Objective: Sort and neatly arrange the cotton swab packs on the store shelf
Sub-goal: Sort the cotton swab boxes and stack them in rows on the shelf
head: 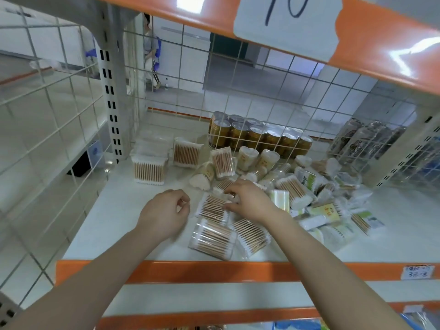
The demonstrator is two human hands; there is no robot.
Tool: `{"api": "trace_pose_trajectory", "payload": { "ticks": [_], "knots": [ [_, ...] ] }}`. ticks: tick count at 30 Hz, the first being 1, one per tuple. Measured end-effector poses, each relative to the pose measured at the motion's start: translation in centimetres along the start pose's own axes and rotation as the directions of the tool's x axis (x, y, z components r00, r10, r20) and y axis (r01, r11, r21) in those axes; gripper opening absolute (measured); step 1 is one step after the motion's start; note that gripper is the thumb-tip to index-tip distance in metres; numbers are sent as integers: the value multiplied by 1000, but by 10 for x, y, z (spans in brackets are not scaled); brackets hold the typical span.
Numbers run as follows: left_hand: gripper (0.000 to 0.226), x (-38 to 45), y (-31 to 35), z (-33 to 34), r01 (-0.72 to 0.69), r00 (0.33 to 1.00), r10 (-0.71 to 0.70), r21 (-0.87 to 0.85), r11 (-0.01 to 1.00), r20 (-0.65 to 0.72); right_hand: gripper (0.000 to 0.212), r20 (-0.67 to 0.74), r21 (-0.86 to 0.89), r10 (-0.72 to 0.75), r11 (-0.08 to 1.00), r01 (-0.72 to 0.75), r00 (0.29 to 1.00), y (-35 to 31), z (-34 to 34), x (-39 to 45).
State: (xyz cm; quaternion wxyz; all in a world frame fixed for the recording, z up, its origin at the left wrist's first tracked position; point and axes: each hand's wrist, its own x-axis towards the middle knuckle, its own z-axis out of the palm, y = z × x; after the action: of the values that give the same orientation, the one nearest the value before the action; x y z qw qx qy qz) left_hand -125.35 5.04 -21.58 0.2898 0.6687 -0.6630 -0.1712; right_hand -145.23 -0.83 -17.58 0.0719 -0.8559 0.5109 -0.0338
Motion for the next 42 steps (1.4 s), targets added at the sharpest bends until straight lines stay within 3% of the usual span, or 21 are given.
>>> {"api": "trace_pose_trajectory", "payload": {
  "ticks": [5,9,13,19,27,35,42],
  "knots": [
    [23,-6,3,4,-136,986,139,-43,990,92,39,-49,14,-1,1000,1,999,5,-9,-3],
    [70,-8,7,4,-246,946,249,-42,968,205,35,-59,18,3,1000,-2,998,9,-11,-5],
    [83,-9,3,8,-317,903,292,32,948,314,36,-33,18,-4,1000,5,999,10,-10,-7],
    [39,-9,-2,0,-312,899,307,-34,949,312,37,-13,27,-4,1000,4,1000,6,-5,-7],
    [32,-11,-27,-28,-222,932,198,49,974,304,43,5,47,-34,998,34,999,-5,2,2],
    [32,-15,-47,-48,-92,984,50,249,964,170,41,48,-1,-71,997,71,996,-23,8,8],
    [35,-17,-47,-51,-7,997,-22,365,931,75,47,121,-48,-10,999,16,993,-23,18,14]
  ]
}}
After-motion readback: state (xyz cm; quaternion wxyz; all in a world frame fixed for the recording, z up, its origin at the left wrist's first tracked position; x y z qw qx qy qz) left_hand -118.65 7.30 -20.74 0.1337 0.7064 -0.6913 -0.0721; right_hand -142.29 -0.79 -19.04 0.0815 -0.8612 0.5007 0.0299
